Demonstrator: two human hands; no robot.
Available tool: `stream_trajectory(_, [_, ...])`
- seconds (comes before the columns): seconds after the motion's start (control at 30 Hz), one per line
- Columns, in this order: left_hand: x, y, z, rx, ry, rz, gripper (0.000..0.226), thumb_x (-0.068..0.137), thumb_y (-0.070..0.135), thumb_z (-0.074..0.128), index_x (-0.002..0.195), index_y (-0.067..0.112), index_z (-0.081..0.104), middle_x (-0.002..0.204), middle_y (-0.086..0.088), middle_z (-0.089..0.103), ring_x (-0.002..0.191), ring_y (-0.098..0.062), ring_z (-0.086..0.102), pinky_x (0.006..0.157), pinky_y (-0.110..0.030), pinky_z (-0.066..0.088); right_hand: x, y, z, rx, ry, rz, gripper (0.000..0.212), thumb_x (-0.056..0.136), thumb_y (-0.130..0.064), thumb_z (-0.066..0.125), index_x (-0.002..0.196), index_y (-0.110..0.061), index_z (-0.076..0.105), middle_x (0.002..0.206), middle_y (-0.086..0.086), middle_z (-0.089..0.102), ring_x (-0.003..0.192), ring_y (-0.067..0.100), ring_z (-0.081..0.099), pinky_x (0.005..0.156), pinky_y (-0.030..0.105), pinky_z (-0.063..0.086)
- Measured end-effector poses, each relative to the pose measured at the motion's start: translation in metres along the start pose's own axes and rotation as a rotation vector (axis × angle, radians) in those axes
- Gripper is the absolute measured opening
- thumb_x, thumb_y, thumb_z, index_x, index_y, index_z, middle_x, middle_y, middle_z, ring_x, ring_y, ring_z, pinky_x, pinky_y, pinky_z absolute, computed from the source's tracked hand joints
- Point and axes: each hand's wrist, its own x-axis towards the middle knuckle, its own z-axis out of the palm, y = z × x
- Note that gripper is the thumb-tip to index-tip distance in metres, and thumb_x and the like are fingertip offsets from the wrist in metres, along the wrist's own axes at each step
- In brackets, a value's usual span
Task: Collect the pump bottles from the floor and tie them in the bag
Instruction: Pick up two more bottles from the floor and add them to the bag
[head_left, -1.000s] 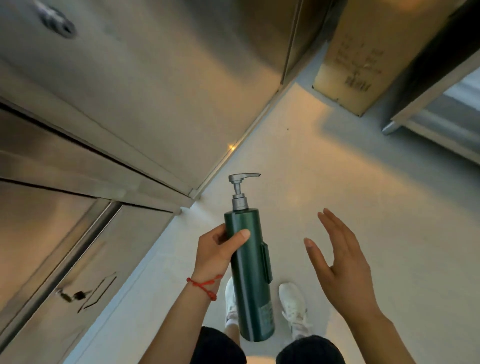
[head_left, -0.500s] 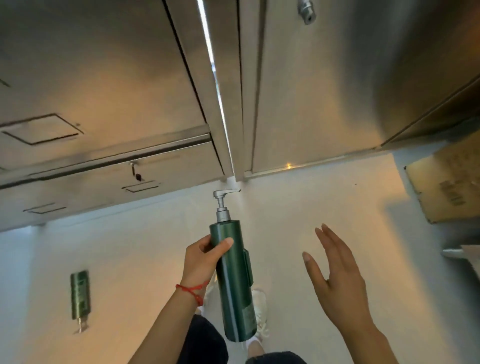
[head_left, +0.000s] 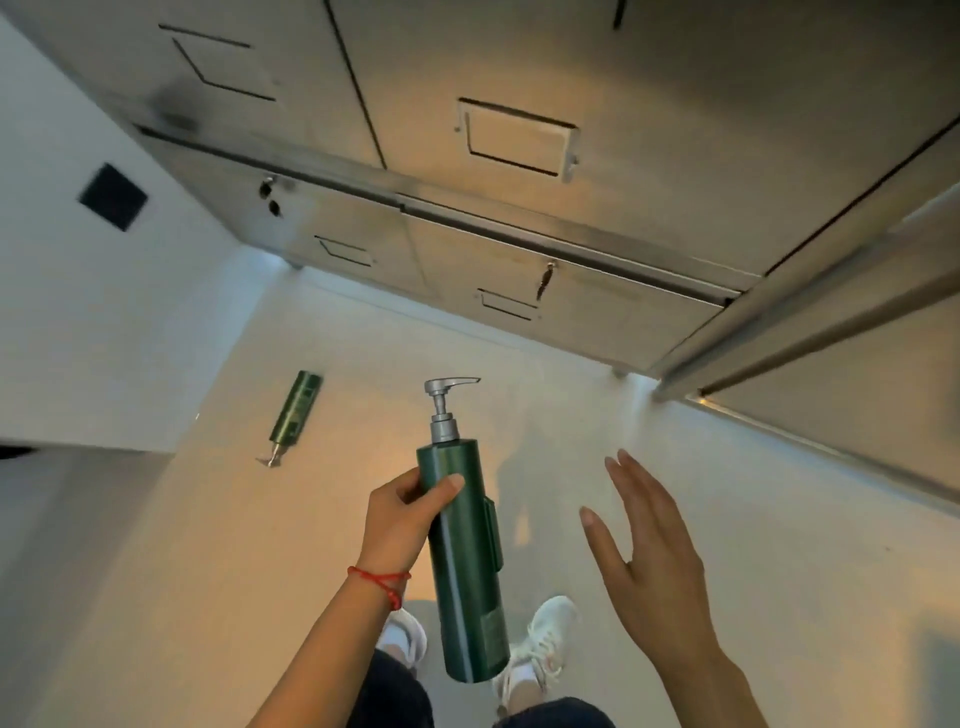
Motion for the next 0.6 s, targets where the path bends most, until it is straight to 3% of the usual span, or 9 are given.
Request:
stream_trajectory(0.2, [0.040, -0.004, -0.122, -0.131, 0.115, -0.030, 0.005, 0.078, 0.011, 0.067, 0.078, 0.016, 0.067, 0.074, -0.007, 0.066, 0.069, -0.020, 0.061, 0.067, -0.031, 0.052, 0.034, -0.099, 0.079, -0.062, -0.125, -0.134, 0.059, 0.084, -0.054, 0.032, 0.138, -0.030, 0.032, 0.149, -0.008, 0.031, 0.136, 0.009, 0.028, 0.106, 0.028, 0.026])
stream_trajectory(0.3, [0.056, -0.010, -0.188, -0.165, 0.184, -0.043, 0.005, 0.074, 0.018, 0.072, 0.075, 0.018, 0.067, 0.066, 0.000, 0.066, 0.061, -0.012, 0.062, 0.058, -0.022, 0.052, 0.049, -0.155, 0.122, -0.058, -0.159, -0.182, 0.056, 0.088, -0.056, 0.033, 0.138, -0.031, 0.031, 0.149, -0.010, 0.030, 0.135, 0.007, 0.027, 0.106, 0.030, 0.029])
stream_trajectory(0.37, [0.066, -0.013, -0.227, -0.220, 0.234, -0.058, 0.007, 0.077, 0.012, 0.068, 0.073, 0.017, 0.067, 0.060, 0.004, 0.065, 0.056, -0.007, 0.062, 0.053, -0.017, 0.051, 0.059, -0.191, 0.150, -0.039, -0.205, -0.194, 0.058, 0.085, -0.055, 0.032, 0.138, -0.033, 0.029, 0.149, -0.011, 0.028, 0.136, 0.006, 0.025, 0.107, 0.030, 0.028])
stream_trajectory(0.6, [0.105, -0.034, -0.331, -0.340, 0.402, -0.086, 0.010, 0.081, 0.006, 0.062, 0.077, 0.014, 0.065, 0.052, 0.011, 0.066, 0.052, -0.002, 0.061, 0.053, -0.015, 0.051, 0.116, -0.274, 0.248, -0.152, -0.374, -0.390, 0.057, 0.089, -0.052, 0.034, 0.139, -0.025, 0.031, 0.150, -0.004, 0.031, 0.136, 0.011, 0.028, 0.104, 0.023, 0.023])
